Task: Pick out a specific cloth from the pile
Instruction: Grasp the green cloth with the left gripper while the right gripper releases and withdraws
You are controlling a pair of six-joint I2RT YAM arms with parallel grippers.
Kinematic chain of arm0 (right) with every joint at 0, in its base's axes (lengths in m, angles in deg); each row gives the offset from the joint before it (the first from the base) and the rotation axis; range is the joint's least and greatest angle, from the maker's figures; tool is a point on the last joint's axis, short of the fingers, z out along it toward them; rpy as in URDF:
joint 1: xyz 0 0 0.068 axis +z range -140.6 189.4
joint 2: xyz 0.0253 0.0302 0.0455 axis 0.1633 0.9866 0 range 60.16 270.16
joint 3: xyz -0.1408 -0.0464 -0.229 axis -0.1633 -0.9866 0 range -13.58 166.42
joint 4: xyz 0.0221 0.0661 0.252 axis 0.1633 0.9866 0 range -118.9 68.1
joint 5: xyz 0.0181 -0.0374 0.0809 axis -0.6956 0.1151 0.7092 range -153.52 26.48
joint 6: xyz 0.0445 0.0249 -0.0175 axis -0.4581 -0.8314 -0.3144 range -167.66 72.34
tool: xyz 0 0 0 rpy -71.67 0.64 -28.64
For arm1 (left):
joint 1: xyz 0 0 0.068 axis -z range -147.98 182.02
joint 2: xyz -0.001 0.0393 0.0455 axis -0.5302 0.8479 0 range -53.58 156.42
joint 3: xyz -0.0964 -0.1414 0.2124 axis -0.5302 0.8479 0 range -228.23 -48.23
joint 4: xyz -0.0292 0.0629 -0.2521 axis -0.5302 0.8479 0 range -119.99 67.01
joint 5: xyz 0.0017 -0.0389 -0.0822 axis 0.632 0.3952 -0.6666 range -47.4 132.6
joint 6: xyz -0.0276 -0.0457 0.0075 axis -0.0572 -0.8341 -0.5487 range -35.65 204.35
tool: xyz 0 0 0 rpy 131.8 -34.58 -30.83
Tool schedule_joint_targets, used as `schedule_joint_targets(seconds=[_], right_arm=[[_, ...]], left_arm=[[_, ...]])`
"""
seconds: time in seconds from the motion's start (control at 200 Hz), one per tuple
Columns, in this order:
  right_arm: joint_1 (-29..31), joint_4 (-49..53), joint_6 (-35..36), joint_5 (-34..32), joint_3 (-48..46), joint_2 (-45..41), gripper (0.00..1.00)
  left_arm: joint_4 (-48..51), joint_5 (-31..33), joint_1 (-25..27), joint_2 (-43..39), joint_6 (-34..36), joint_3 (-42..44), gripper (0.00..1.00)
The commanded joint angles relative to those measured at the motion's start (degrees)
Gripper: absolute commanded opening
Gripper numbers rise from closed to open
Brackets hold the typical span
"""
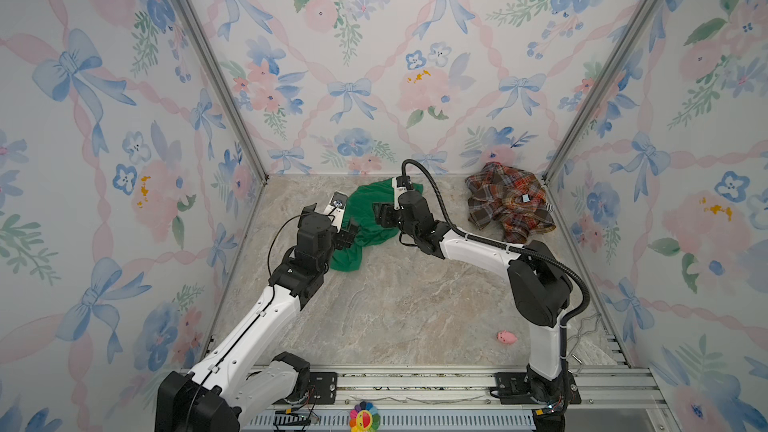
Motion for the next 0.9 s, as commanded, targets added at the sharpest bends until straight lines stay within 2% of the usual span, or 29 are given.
schedule_joint_targets(seconds=[0.0,0.02,0.035,0.125,0.28,0.335,0.485,0.815,0.875,0.895], right_arm=[[0.0,-2.7,0.2,-3.4,-6.9,-12.1,0.96],[0.1,-1.8,0.5,-3.5,-8.6,-13.7,1.00],[0.2,-0.8,0.6,-3.7,-9.8,-15.0,0.97],[1.5,6.8,1.3,-6.4,-16.2,-23.0,0.97],[7.2,15.2,1.9,-10.1,-24.6,-32.3,0.97],[10.3,15.1,1.3,-12.5,-27.6,-34.6,0.97],[15.4,12.8,-1.8,-13.9,-32.9,-36.3,0.97],[17.9,14.1,-1.4,-14.0,-32.7,-36.9,0.97],[17.9,14.3,-1.3,-14.2,-32.8,-37.1,0.97],[17.8,14.4,-1.3,-14.3,-32.8,-37.2,0.97]], left_arm=[[10.1,0.2,-4.4,6.3,-10.1,-5.4,0.96],[11.9,-0.8,-5.0,8.0,-11.5,-6.2,0.96],[13.3,-1.6,-5.4,9.1,-12.6,-6.9,0.96],[21.2,-9.8,-7.8,16.6,-18.3,-10.3,0.95],[22.7,-18.8,-10.2,22.6,-26.6,-9.7,0.78],[22.7,-18.9,-10.2,24.9,-27.4,-9.7,0.72],[22.6,-18.3,-10.3,31.8,-29.1,-10.8,0.74],[22.5,-13.6,-10.3,41.9,-29.0,-14.2,0.76],[22.5,-14.4,-10.3,43.8,-29.0,-15.0,0.72],[22.4,-14.7,-10.3,44.3,-28.9,-15.3,0.68]])
